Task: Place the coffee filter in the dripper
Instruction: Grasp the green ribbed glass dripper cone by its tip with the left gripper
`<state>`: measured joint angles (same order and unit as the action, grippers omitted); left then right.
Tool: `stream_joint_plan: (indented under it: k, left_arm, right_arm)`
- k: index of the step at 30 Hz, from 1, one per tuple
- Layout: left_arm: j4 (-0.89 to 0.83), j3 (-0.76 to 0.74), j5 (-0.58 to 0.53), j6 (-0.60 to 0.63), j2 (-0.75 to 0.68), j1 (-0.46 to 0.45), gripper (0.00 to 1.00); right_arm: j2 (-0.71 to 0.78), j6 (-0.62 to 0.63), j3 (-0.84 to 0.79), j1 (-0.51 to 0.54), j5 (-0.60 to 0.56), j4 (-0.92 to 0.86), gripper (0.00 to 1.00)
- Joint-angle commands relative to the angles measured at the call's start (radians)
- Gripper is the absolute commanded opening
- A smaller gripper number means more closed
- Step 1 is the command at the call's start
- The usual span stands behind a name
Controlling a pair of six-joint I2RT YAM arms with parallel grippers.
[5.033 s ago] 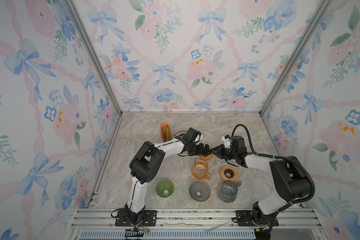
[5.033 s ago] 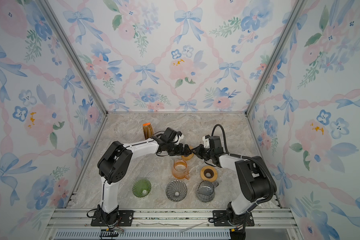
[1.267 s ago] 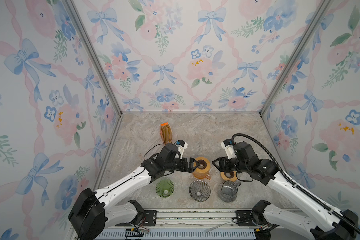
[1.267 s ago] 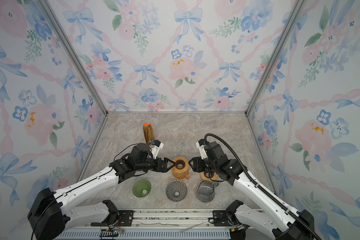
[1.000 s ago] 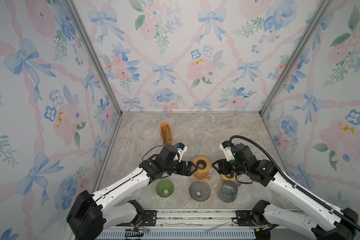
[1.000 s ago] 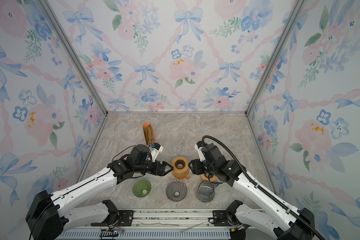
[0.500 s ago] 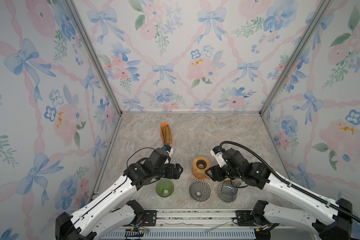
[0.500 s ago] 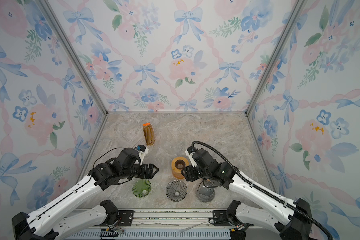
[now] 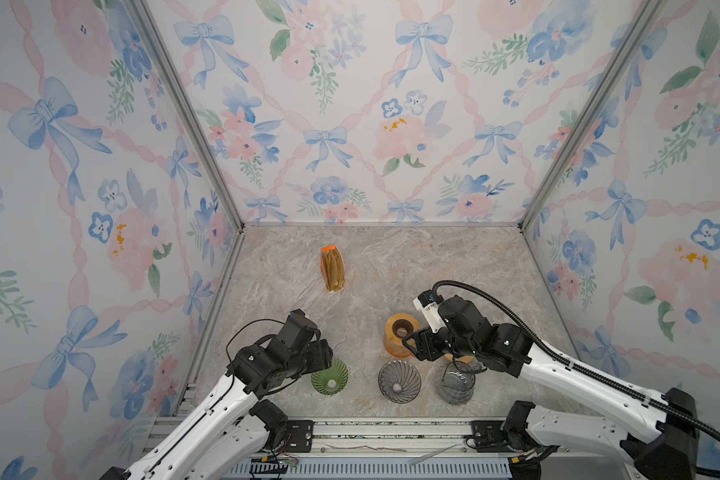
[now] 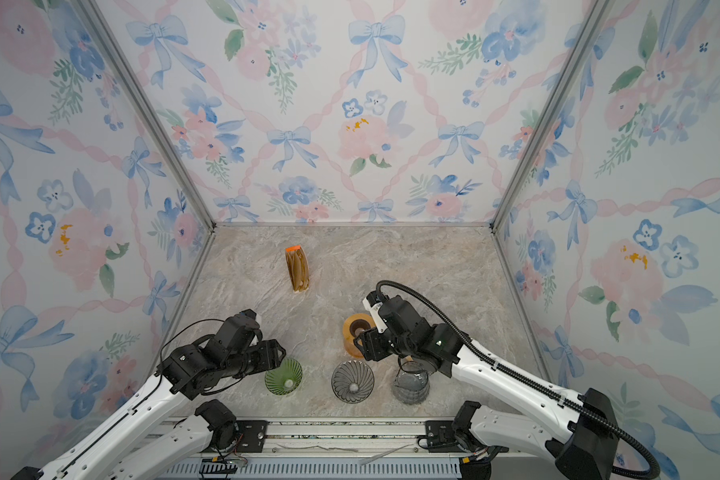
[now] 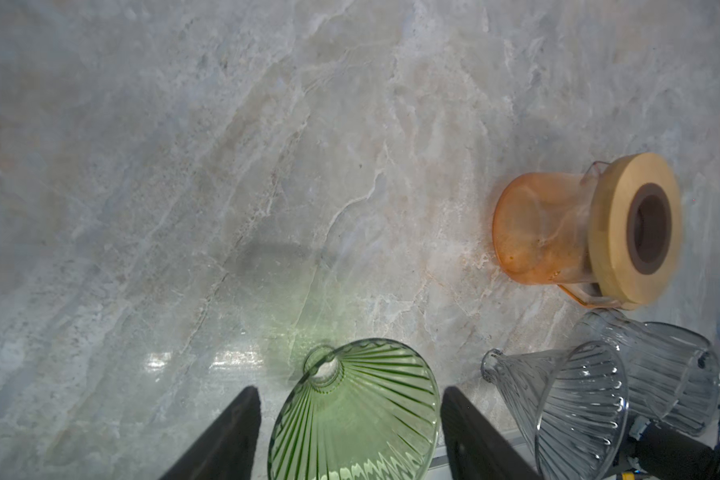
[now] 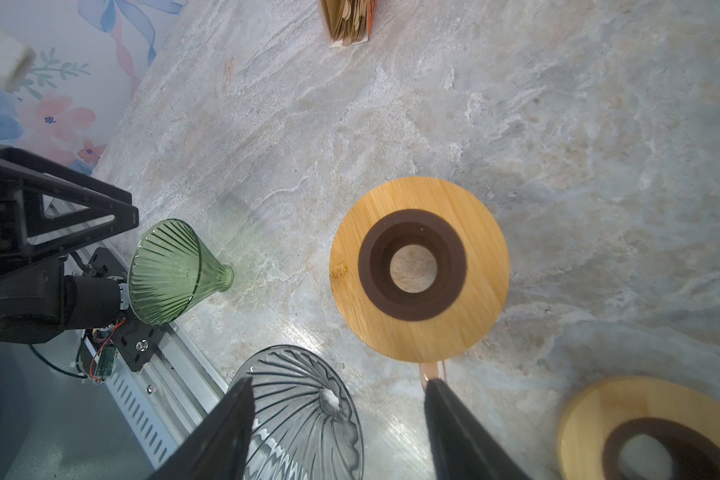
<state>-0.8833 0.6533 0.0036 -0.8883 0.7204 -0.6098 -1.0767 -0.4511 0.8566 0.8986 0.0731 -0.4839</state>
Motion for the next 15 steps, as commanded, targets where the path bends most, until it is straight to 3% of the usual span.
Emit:
stream_joint_plan:
  k: [1,15]
  left_arm:
    - [-0.036,-0.050,0.045,-0.081,-0.028,0.002,0.67]
    - [-0.063,-0.069,0.052,-0.107,-0.011,-0.047,0.50]
  right_arm:
    - [-0.008,0.017,0.033,0.010,-0.005,-0.004,0.67]
    - [0.005,-0.001,0.016,0.010,-0.006,-0.003,0.67]
